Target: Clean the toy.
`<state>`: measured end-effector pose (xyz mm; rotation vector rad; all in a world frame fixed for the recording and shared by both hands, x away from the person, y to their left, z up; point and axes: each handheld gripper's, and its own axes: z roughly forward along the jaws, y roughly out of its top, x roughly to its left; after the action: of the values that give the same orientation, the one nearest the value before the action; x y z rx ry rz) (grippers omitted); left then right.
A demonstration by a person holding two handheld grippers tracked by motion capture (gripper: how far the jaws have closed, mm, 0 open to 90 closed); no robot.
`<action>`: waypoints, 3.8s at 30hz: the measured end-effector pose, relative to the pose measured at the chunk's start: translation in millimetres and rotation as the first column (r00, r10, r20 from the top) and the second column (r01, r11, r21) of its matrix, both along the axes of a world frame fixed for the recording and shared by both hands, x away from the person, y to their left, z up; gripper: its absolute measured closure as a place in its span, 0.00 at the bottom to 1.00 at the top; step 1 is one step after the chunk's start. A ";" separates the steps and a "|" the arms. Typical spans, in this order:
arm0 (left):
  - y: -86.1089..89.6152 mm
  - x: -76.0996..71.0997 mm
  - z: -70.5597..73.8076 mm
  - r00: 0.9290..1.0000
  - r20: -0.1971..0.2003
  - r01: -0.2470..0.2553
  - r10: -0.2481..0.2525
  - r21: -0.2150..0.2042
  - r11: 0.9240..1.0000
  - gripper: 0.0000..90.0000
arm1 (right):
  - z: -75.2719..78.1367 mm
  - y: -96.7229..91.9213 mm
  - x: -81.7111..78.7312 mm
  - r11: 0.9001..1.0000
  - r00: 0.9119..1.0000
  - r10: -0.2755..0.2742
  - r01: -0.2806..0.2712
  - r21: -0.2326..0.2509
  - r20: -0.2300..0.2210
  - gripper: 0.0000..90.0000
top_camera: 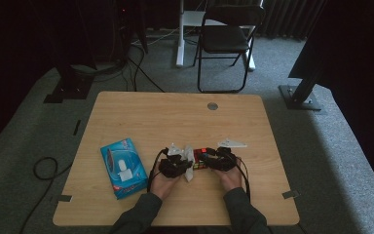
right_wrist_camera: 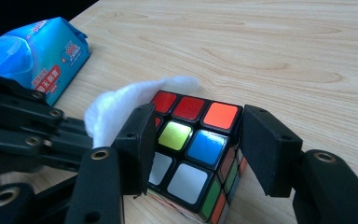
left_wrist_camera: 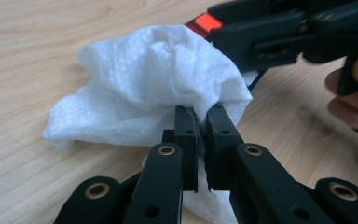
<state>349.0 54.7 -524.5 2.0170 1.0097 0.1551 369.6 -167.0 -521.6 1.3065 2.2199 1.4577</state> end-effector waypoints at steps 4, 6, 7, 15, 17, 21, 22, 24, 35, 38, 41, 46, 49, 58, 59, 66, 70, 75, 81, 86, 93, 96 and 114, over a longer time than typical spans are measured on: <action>-1.9 2.3 -14.8 1.000 -0.023 0.006 -0.005 0.025 1.000 0.95 | -0.1 0.1 -0.1 1.000 1.000 -0.002 0.002 0.001 0.000 0.51; -3.4 3.2 -20.1 1.000 -0.021 0.002 -0.001 0.034 0.999 0.95 | -0.1 0.1 -0.1 1.000 1.000 -0.002 0.002 0.002 -0.002 0.51; -2.4 4.5 -20.2 1.000 -0.027 0.004 -0.003 0.030 1.000 0.95 | 0.0 0.1 -0.2 1.000 1.000 -0.003 0.003 0.002 -0.002 0.52; -1.0 4.5 -16.7 1.000 -0.023 -0.012 0.013 0.035 0.999 0.95 | 0.0 0.0 -0.2 1.000 1.000 -0.002 0.002 0.002 -0.001 0.52; 1.3 5.5 -13.7 1.000 -0.020 -0.023 0.024 0.032 0.999 0.95 | -0.1 -0.2 0.0 1.000 1.000 -0.001 0.001 0.002 -0.001 0.52; 5.9 10.1 -6.7 0.999 -0.009 -0.051 0.051 0.016 0.999 0.95 | -0.1 -0.4 0.3 1.000 1.000 0.002 -0.002 0.002 -0.001 0.52; 6.8 11.0 -5.4 0.998 -0.008 -0.055 0.055 0.015 0.998 0.95 | -0.1 -0.5 0.3 1.000 1.000 0.004 -0.004 0.002 -0.002 0.52; 9.2 13.6 -2.4 0.998 -0.004 -0.065 0.066 0.007 0.998 0.95 | -0.1 -0.5 0.4 1.000 1.000 0.006 -0.006 0.003 -0.002 0.52; 19.6 29.0 0.1 0.994 0.002 -0.105 0.105 -0.007 0.994 0.94 | 1.1 0.6 -0.3 0.999 0.999 0.047 -0.047 -0.008 0.007 0.55; 16.0 30.8 -2.5 0.994 -0.002 -0.108 0.108 0.001 0.994 0.94 | 1.4 0.8 -0.8 0.998 0.998 0.067 -0.067 -0.008 0.005 0.55; 14.5 32.8 -3.0 0.993 0.001 -0.114 0.114 -0.003 0.993 0.94 | 1.9 1.3 -1.5 0.996 0.996 0.086 -0.086 -0.016 0.014 0.55; 14.7 35.0 -1.1 0.992 0.009 -0.128 0.128 -0.016 0.992 0.94 | 2.1 2.2 -2.4 0.993 0.993 0.119 -0.119 -0.022 0.022 0.56; 12.6 34.1 -1.8 0.994 0.007 -0.110 0.111 -0.027 0.994 0.94 | 2.3 2.7 -2.6 0.992 0.992 0.126 -0.126 -0.024 0.023 0.56; 11.8 27.7 -1.7 0.997 0.004 -0.079 0.079 -0.005 0.997 0.95 | 2.3 2.6 -2.0 0.994 0.994 0.106 -0.105 -0.036 0.024 0.48; 12.0 26.9 -1.3 0.997 0.003 -0.076 0.076 -0.006 0.997 0.95 | 2.5 2.5 -2.1 0.994 0.994 0.103 -0.102 -0.039 0.023 0.48; 9.0 19.8 0.5 0.999 0.012 -0.040 0.040 -0.010 0.999 0.95 | 3.7 0.4 -1.4 0.996 0.997 0.081 -0.080 -0.045 0.019 0.51; 10.4 19.8 1.5 0.998 0.025 -0.059 0.059 -0.014 0.998 0.95 | 3.9 0.1 -1.0 0.995 0.995 0.094 -0.094 -0.040 0.017 0.54; 15.2 25.0 3.1 0.996 0.023 -0.082 0.082 -0.011 0.997 0.94 | 4.7 2.2 -2.7 0.988 0.989 0.147 -0.145 -0.044 0.029 0.58; 15.6 24.6 4.5 0.997 0.023 -0.076 0.076 -0.016 0.997 0.94 | 5.0 5.1 -3.9 0.979 0.979 0.201 -0.199 -0.049 0.034 0.58; 15.1 19.6 4.4 0.998 0.019 -0.054 0.054 -0.013 0.998 0.94 | 5.5 2.1 -2.8 0.984 0.985 0.171 -0.170 -0.050 0.025 0.56; 13.4 12.1 3.0 0.998 0.015 -0.060 0.061 -0.012 0.998 0.94 | 5.8 -1.4 -1.0 0.993 0.994 0.112 -0.111 -0.051 0.018 0.55; 12.4 7.6 3.0 0.999 0.018 -0.048 0.048 -0.006 0.999 0.94 | 5.7 -3.3 0.5 0.997 0.997 0.069 -0.069 -0.046 0.014 0.55; 19.0 -0.8 12.4 0.999 0.046 -0.024 0.026 -0.041 0.999 0.94 | 4.6 -5.5 1.4 0.998 0.998 0.056 -0.056 -0.022 -0.002 0.59</action>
<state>348.2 73.7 -512.2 1.9558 1.0012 0.1923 371.0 -172.5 -517.0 1.2492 2.2845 1.4471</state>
